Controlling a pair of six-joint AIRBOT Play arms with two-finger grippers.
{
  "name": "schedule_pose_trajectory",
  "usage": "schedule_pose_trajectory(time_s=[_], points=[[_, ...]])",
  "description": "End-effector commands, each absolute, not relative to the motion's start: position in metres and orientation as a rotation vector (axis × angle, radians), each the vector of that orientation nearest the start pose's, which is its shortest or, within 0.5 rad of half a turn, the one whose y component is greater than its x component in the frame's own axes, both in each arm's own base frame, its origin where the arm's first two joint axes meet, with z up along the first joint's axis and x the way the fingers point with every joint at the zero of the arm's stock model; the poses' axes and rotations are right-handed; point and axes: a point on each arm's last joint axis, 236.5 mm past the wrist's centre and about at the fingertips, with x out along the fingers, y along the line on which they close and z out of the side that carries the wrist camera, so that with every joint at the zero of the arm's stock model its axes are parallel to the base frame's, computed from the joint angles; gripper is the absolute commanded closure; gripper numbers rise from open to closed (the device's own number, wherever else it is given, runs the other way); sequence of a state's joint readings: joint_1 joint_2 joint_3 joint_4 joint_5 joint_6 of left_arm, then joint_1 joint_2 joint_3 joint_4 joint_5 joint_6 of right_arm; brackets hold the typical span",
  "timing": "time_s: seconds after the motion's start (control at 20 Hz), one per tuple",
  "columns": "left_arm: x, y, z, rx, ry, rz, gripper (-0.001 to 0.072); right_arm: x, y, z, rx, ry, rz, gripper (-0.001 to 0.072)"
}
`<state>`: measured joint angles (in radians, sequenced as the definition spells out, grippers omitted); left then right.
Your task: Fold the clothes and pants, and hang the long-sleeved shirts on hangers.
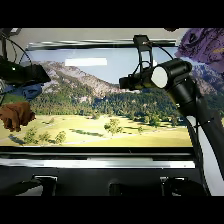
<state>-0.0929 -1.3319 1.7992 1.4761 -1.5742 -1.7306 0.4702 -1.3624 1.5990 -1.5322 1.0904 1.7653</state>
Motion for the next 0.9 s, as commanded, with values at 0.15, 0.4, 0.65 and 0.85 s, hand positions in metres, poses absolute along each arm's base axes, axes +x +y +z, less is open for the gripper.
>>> schedule_pose_trajectory(time_s=[0.15,0.4,0.65,0.85], points=[[0.410,0.086,0.112,-0.150,1.141,0.362,-0.0013,0.432,0.229,0.159,0.016,0.868,0.385,0.0679],[0.418,0.180,0.052,-0.405,0.998,0.541,-0.0013,0.434,0.230,0.161,0.019,0.855,0.387,0.0679],[0.412,0.229,-0.023,-0.466,1.070,0.631,-0.0013,0.434,0.230,0.161,0.019,0.855,0.387,0.0679],[0.405,0.237,-0.074,-0.497,1.167,0.651,-0.0013,0.433,0.230,0.160,0.018,0.861,0.386,0.0679]])
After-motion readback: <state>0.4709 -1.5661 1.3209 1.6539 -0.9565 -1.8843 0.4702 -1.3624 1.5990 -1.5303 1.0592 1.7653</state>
